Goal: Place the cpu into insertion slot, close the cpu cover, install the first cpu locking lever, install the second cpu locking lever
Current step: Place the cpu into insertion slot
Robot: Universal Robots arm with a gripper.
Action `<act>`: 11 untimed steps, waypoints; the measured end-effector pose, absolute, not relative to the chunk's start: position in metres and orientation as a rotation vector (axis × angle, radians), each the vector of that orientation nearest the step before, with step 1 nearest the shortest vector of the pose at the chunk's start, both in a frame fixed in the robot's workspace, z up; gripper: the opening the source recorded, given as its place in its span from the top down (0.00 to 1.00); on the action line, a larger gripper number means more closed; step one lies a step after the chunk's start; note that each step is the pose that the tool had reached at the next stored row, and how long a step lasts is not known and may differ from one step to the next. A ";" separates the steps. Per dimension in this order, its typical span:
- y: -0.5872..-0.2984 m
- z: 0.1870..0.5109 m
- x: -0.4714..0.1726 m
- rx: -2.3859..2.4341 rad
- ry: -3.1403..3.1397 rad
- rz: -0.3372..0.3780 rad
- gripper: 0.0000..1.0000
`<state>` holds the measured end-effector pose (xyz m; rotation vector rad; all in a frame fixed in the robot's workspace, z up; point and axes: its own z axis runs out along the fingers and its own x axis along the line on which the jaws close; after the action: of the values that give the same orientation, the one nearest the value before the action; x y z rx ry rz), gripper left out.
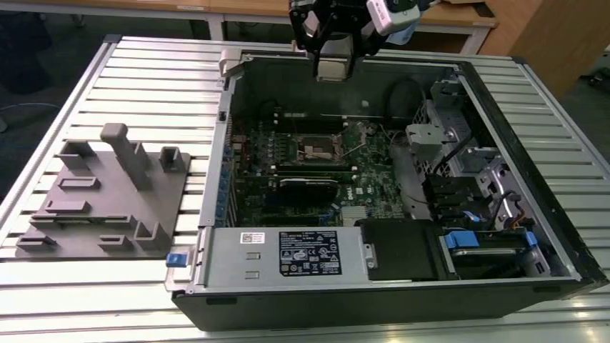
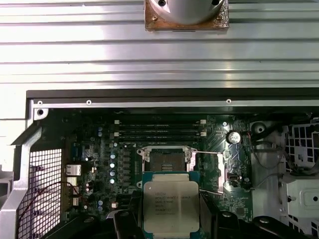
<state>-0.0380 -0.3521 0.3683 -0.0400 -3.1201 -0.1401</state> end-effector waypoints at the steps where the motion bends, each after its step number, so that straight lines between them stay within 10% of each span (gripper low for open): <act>1: -0.352 0.367 -0.038 -0.040 -3.120 -0.140 0.46; 11: -0.352 0.358 -0.038 -0.040 -3.121 -0.142 0.46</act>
<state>-0.0380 -0.3521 0.3575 -0.0398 -3.1212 -0.1417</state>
